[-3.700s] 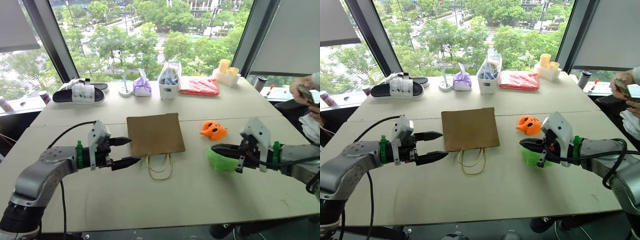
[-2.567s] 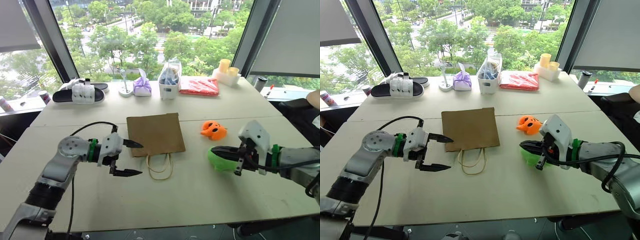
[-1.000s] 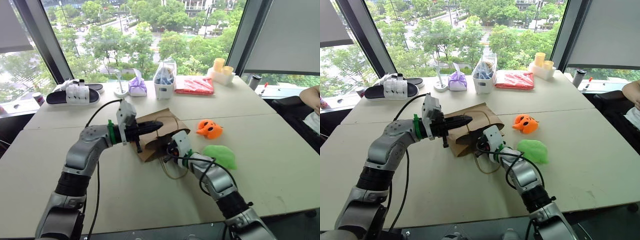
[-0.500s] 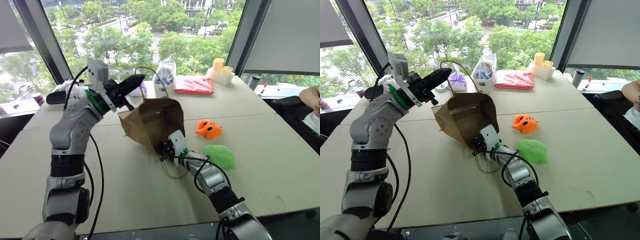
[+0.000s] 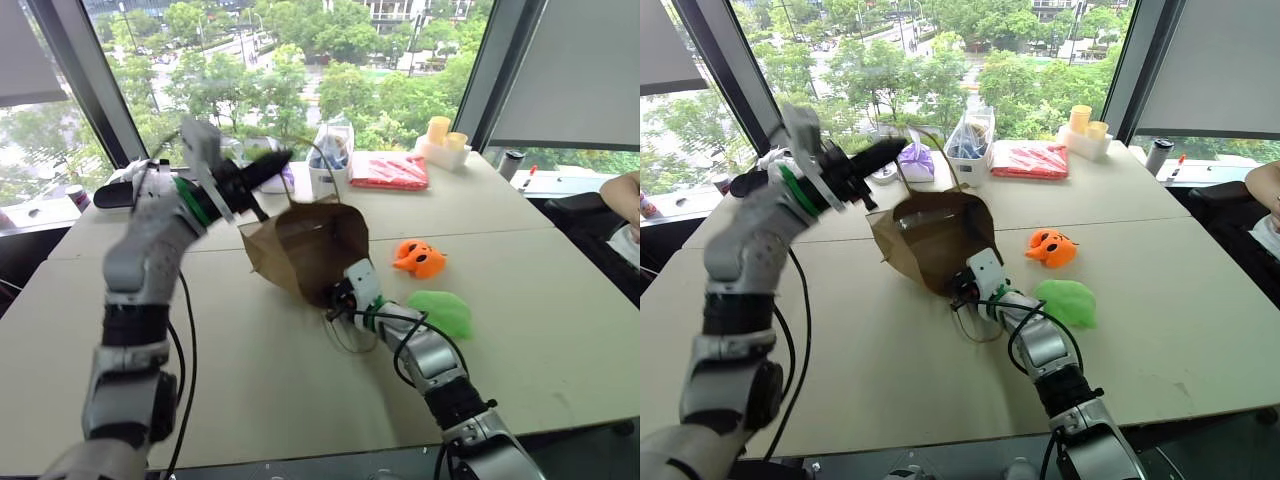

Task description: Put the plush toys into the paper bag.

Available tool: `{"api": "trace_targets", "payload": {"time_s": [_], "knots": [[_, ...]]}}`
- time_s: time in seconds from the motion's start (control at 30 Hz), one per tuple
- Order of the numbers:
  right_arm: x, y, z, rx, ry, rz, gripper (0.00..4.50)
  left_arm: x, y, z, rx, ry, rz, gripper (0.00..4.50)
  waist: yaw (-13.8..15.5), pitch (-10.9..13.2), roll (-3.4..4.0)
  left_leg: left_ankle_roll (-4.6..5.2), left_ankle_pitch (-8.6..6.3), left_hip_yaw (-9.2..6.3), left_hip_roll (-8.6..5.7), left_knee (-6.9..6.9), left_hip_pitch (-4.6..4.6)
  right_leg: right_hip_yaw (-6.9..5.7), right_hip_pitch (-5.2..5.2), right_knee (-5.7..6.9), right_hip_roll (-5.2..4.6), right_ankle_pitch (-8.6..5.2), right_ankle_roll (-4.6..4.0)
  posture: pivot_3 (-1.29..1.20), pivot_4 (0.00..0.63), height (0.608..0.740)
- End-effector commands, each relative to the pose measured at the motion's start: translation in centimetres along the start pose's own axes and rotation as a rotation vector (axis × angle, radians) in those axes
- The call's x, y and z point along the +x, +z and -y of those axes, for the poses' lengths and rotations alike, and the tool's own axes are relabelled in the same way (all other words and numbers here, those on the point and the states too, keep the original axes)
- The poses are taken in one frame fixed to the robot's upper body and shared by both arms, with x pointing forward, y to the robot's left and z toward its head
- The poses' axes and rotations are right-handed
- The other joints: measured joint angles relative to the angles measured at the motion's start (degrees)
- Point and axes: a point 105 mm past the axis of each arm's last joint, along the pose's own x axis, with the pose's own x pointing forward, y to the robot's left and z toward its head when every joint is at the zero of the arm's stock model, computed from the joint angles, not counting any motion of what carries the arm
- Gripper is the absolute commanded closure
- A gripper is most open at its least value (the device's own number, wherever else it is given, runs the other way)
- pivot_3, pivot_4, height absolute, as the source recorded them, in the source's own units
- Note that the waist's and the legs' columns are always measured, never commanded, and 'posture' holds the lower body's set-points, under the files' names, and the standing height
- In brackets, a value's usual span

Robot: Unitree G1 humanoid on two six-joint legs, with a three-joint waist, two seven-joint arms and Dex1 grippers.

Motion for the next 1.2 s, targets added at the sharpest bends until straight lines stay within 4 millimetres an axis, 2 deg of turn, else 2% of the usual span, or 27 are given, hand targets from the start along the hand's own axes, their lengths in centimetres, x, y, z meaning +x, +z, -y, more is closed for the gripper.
{"api": "trace_targets", "payload": {"time_s": [0.03, 0.13, 0.27, 0.37, 0.47, 0.53, 0.57, 0.63, 0.7, 0.87, 1.0, 1.1, 1.2], "knots": [[-2.2, 4.0, 0.6, -0.018, -0.008, 0.102, 4.5, 0.3, -0.6, 1.9, 0.058, -0.051, -0.014, 4.48, 0.0, 0.0, 0.0, 0.0, 0.0, 0.0, 0.0, -0.01, -0.02, 0.01, -0.04, 0.01, 0.0, 0.0, 0.0, 0.0, 0.15, 0.74], [-4.8, 5.1, 1.1, -0.033, -0.008, 0.103, 3.64, 0.2, -1.3, 2.2, 0.033, -0.046, -0.015, 4.5, 0.1, 0.0, 0.0, 0.06, -0.04, 0.04, 0.01, -0.03, -0.01, 0.0, -0.06, 0.05, 0.02, 0.0, 0.0, 0.0, 0.15, 0.74], [-8.6, 5.8, 2.0, -0.058, -0.025, 0.08, 1.57, 0.0, -1.4, 2.6, 0.019, -0.051, -0.014, 4.5, 0.3, 0.0, 0.0, 0.25, -0.15, 0.07, 0.01, -0.02, -0.01, 0.0, -0.01, 0.0, 0.01, 0.0, -0.01, 0.0, 0.15, 0.74], [-11.7, 5.2, 4.3, -0.109, -0.115, 0.006, 0.08, -0.3, -1.6, 2.8, 0.016, -0.054, -0.016, 4.5, 0.5, 0.0, 0.0, 0.29, -0.16, 0.09, 0.01, -0.01, -0.01, -0.01, 0.04, -0.05, 0.01, 0.0, -0.01, 0.0, 0.15, 0.74], [-14.2, 3.8, 6.0, -0.12, -0.167, -0.081, 0.08, -0.5, -1.3, 2.8, 0.011, -0.047, -0.008, 4.5, 0.6, 0.0, -0.01, 0.39, -0.22, 0.11, 0.0, 0.01, 0.0, -0.03, 0.1, -0.12, 0.0, -0.01, 0.0, 0.0, 0.15, 0.74], [-14.9, 2.8, 6.3, -0.106, -0.172, -0.118, 0.08, -0.5, -1.2, 2.8, 0.011, -0.041, -0.002, 4.5, 0.5, 0.0, -0.02, 0.41, -0.22, 0.12, 0.01, 0.01, 0.01, -0.03, 0.13, -0.14, 0.0, -0.01, 0.0, 0.0, 0.15, 0.74], [-15.1, 1.6, 6.5, -0.123, -0.179, -0.163, 0.08, -0.5, -1.1, 2.8, 0.014, -0.037, 0.001, 4.5, 0.3, 0.0, -0.01, 0.41, -0.22, 0.13, 0.01, 0.01, 0.02, -0.02, 0.14, -0.13, 0.0, -0.01, 0.0, 0.0, 0.15, 0.74], [-15.3, -1.3, 6.6, -0.115, -0.182, -0.244, 0.08, -0.5, -0.8, 2.6, 0.02, -0.031, 0.009, 4.5, 0.4, 0.0, -0.02, 0.41, -0.23, 0.18, 0.03, 0.0, 0.07, -0.01, 0.15, -0.11, 0.0, -0.01, -0.01, 0.0, 0.15, 0.74], [-15.1, -3.0, 6.7, -0.113, -0.186, -0.275, 0.08, -0.5, -0.6, 2.5, 0.025, -0.027, 0.012, 4.5, 0.4, 0.0, -0.02, 0.41, -0.23, 0.18, 0.03, 0.0, 0.08, -0.02, 0.17, -0.12, 0.0, -0.01, 0.0, 0.0, 0.15, 0.74], [-14.2, -4.8, 7.8, -0.123, -0.211, -0.295, 0.08, -0.4, -0.4, 2.2, 0.042, -0.014, 0.013, 4.5, 0.4, 0.0, -0.03, 0.42, -0.23, 0.27, 0.03, 0.09, 0.1, 0.04, 0.21, -0.13, -0.01, 0.0, 0.0, 0.0, 0.15, 0.74], [-13.8, -5.1, 8.8, -0.179, -0.242, -0.298, 0.08, -0.4, -0.2, 2.0, 0.047, 0.0, 0.017, 4.5, 0.4, 0.0, -0.03, 0.42, -0.23, 0.27, 0.03, 0.1, 0.12, 0.04, 0.24, -0.13, -0.01, 0.0, 0.0, 0.0, 0.15, 0.74], [-13.5, -4.8, 9.4, -0.197, -0.261, -0.278, 1.02, -0.4, -0.2, 2.0, 0.05, 0.006, 0.017, 4.5, 0.4, 0.0, -0.04, 0.41, -0.22, 0.26, 0.03, 0.1, 0.12, 0.04, 0.25, -0.13, -0.01, 0.0, 0.0, 0.0, 0.15, 0.74], [-13.6, -4.1, 9.9, -0.219, -0.27, -0.261, 2.56, -0.6, -0.1, 1.9, 0.055, 0.016, 0.015, 4.5, 0.4, 0.0, -0.04, 0.41, -0.22, 0.25, 0.03, 0.1, 0.12, 0.04, 0.24, -0.13, 0.0, 0.0, 0.0, 0.0, 0.15, 0.74]]}}
